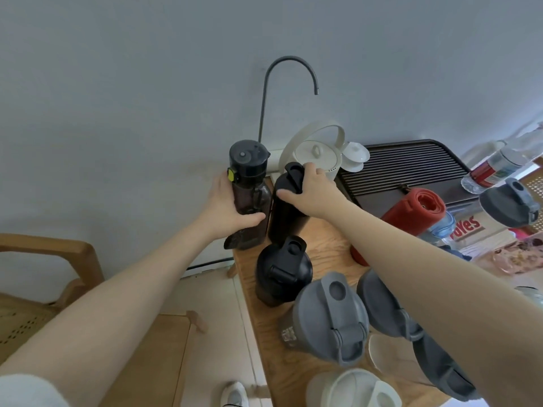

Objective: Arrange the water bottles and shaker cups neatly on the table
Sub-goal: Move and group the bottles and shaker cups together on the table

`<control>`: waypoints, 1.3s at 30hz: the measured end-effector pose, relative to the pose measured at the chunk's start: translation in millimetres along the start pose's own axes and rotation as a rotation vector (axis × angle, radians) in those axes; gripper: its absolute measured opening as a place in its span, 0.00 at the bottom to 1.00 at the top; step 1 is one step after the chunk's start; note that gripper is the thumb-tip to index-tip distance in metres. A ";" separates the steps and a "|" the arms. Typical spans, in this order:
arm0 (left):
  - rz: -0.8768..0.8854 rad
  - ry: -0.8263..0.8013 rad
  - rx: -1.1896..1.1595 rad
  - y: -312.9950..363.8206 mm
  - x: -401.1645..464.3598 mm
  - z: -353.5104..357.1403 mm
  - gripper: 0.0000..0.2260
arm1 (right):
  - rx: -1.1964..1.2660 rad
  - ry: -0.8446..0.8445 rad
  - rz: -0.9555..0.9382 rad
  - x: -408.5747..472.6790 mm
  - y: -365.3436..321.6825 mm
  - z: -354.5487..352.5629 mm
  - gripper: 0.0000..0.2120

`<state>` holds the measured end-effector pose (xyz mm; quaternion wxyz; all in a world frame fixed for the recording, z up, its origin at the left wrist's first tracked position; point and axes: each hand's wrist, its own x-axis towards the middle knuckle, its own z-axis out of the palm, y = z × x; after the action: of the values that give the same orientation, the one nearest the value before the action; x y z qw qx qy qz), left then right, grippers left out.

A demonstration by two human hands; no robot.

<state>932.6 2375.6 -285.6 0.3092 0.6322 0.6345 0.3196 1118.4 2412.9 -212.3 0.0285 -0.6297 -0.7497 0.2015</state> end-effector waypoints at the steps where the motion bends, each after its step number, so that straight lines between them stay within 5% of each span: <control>1: -0.003 0.009 -0.003 0.3 -0.2 0.4 0.35 | 0.022 -0.004 0.003 2.4 -0.9 -0.2 0.34; 9: -0.008 -0.010 -0.021 4.1 -2.6 -1.9 0.37 | 0.376 -0.006 0.140 14.0 -2.4 10.5 0.27; 15: -0.019 -0.046 0.020 3.3 -0.8 -0.9 0.36 | 0.343 -0.033 0.089 7.3 5.4 4.3 0.28; 20: -0.055 0.097 0.020 12.3 -7.1 0.9 0.33 | 0.356 0.262 -0.087 -32.9 14.1 -11.4 0.19; 23: -0.044 0.153 0.053 19.3 -11.6 1.6 0.33 | 0.294 -0.005 -0.203 -53.1 20.4 -13.0 0.10; 27: -0.038 0.084 0.005 18.1 -9.5 -2.8 0.37 | 0.038 -0.396 -0.221 -61.8 20.5 -5.1 0.14; 33: -0.078 0.012 -0.138 18.6 -26.2 -8.6 0.57 | 0.214 -0.379 -0.155 -58.7 17.9 5.1 0.04; 39: -0.027 0.170 0.137 29.7 -63.0 -7.4 0.56 | 0.187 -0.218 -0.154 -45.6 40.6 -22.4 0.06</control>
<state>945.3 2312.4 -258.2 0.2147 0.6137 0.6874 0.3237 1172.2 2380.4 -195.8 0.0208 -0.5392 -0.7725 0.3347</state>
